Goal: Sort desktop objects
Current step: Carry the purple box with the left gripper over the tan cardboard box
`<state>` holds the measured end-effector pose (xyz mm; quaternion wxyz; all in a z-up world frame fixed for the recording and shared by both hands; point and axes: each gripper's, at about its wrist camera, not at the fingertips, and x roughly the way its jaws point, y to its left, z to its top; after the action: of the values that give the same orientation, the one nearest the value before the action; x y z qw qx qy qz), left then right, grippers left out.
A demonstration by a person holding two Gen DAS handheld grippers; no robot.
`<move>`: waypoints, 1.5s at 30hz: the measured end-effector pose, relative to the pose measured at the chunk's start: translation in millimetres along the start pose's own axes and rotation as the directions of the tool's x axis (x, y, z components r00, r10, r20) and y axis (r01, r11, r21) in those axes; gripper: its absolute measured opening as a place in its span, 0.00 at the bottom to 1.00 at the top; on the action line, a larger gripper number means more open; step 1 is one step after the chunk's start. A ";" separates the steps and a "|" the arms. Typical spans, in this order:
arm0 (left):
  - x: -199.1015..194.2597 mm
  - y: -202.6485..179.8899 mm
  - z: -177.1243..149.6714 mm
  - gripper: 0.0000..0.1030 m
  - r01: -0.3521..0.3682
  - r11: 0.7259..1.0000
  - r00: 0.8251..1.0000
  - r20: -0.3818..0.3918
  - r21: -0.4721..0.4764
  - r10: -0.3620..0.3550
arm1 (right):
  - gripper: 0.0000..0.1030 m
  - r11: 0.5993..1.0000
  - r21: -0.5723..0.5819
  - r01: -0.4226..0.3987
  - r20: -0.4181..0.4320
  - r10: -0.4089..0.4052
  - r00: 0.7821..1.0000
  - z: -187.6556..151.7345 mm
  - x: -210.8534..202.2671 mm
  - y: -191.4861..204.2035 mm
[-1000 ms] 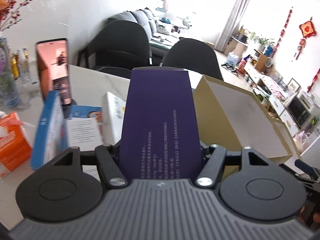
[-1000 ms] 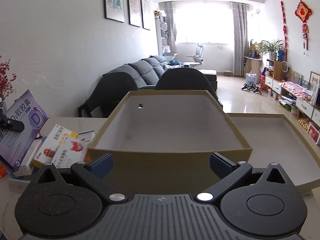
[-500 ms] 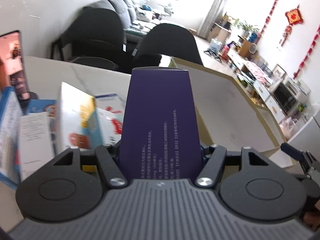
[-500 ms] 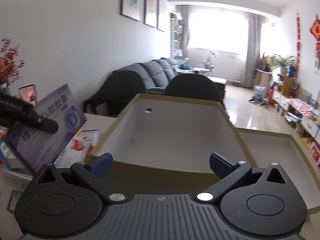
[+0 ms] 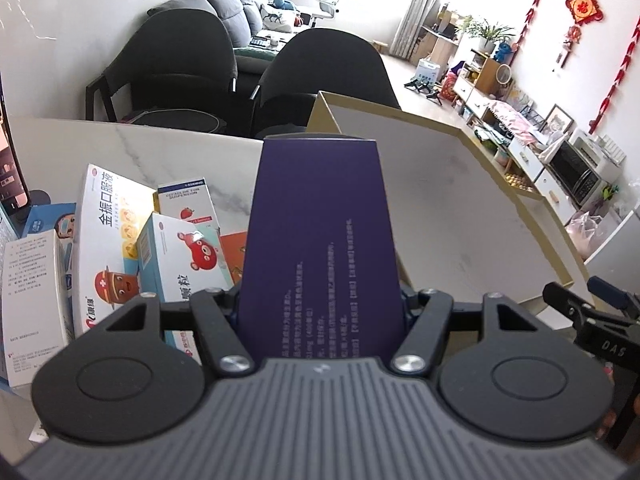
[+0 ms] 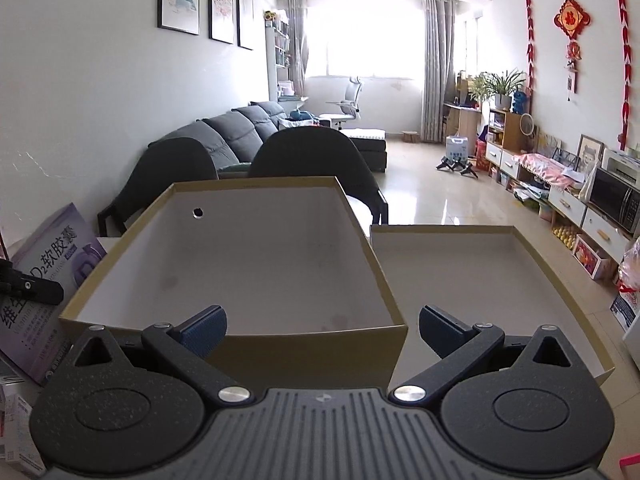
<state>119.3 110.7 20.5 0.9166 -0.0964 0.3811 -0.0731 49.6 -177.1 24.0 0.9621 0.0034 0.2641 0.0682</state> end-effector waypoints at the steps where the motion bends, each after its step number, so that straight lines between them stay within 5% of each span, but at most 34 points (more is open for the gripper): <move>1: 0.0 -2.7 -0.3 0.62 -0.003 1.000 1.000 0.001 -0.002 0.003 | 1.00 1.000 0.004 0.007 -0.002 -0.007 1.000 0.3 1.5 -2.4; 17: 12.7 -13.3 -2.5 0.62 0.016 1.000 0.999 -0.030 -0.003 -0.016 | 1.00 0.995 0.038 0.097 -0.040 -0.095 0.995 3.0 19.3 -31.8; 29: 4.3 -20.9 21.3 0.62 0.033 0.999 0.999 0.016 0.006 -0.033 | 1.00 0.990 0.045 0.131 -0.035 -0.129 0.991 2.7 18.6 -45.6; 45: 55.2 -88.7 66.3 0.62 0.105 0.987 0.994 -0.048 0.121 -0.100 | 1.00 0.991 0.134 0.027 -0.098 -0.014 0.995 3.7 31.4 -60.9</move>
<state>199.8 21.2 49.2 0.9076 -0.0577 0.3895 -0.1456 86.1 -233.1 8.6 0.9463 0.0625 0.3146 0.0404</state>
